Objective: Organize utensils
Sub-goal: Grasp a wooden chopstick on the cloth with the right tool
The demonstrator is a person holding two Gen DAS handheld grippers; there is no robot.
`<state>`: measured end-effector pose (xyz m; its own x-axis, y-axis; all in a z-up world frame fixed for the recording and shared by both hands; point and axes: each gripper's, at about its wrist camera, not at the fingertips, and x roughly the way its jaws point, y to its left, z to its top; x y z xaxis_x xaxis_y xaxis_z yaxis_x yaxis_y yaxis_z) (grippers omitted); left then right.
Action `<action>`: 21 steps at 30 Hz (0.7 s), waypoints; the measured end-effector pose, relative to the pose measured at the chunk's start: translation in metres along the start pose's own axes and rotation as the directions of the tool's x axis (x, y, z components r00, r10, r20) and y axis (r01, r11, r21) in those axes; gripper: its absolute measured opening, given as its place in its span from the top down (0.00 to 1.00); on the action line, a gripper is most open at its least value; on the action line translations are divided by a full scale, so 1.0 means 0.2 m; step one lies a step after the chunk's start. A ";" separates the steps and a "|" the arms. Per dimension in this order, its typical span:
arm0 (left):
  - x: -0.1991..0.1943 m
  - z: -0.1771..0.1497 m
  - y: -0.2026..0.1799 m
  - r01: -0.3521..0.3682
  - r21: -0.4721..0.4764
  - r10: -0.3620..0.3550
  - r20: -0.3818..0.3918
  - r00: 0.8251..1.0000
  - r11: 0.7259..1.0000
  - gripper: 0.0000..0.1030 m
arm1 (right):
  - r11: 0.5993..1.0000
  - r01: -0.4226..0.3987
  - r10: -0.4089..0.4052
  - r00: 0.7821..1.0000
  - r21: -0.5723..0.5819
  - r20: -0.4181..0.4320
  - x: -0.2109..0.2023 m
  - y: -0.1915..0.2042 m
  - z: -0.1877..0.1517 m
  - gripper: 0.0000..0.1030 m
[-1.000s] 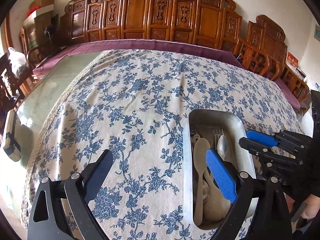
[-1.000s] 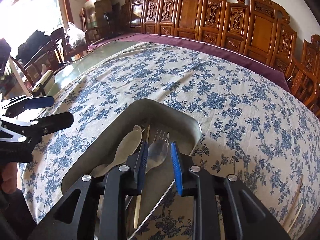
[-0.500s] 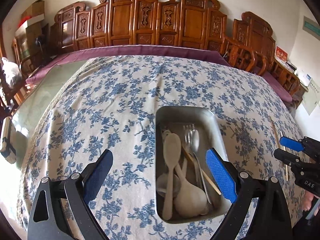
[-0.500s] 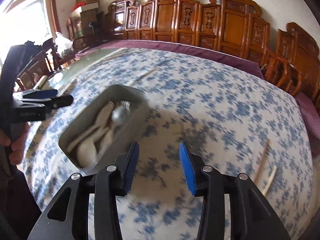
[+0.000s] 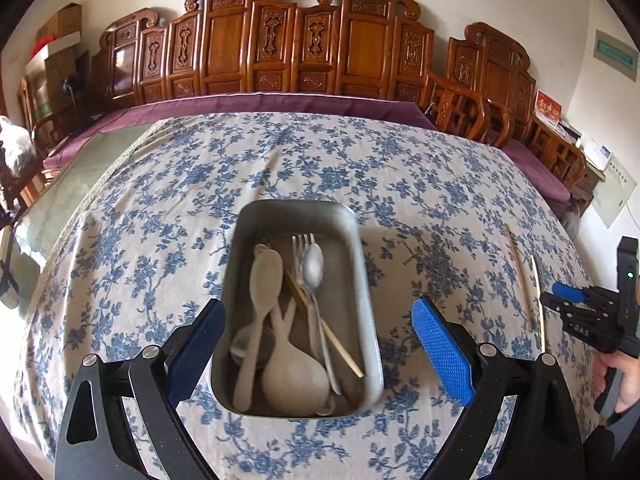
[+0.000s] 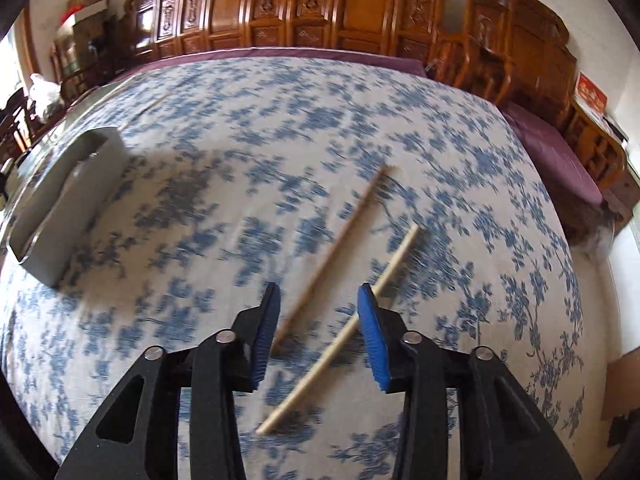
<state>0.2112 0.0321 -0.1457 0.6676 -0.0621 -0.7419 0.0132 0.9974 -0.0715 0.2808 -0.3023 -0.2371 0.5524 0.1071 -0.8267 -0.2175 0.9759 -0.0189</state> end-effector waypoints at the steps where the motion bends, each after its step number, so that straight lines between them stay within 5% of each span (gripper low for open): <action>1: 0.00 0.00 -0.02 -0.002 0.005 0.002 -0.001 1.000 1.000 0.12 | 1.000 0.003 -0.003 1.000 0.013 -0.007 0.02 -0.03 -0.01 0.62; 13: 0.06 0.02 -0.31 -0.001 0.058 0.002 -0.020 1.000 0.998 0.12 | 0.999 0.010 -0.008 1.000 0.049 -0.025 0.16 -0.17 -0.02 0.69; 17: 0.12 0.02 -0.43 0.003 0.090 0.000 -0.034 0.999 0.996 0.12 | 0.999 -0.010 0.011 1.000 0.048 -0.029 0.15 -0.21 -0.04 0.83; 21: 0.18 0.01 -0.55 0.013 0.119 -0.007 -0.050 0.999 0.993 0.12 | 0.998 -0.044 0.046 0.998 0.040 -0.045 0.14 -0.25 -0.04 0.87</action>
<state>0.2347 -0.0795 -0.1633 0.6296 -0.0709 -0.7737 0.1103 0.9939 -0.0013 0.3004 -0.3499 -0.2644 0.5055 0.1429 -0.8509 -0.2095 0.9770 0.0396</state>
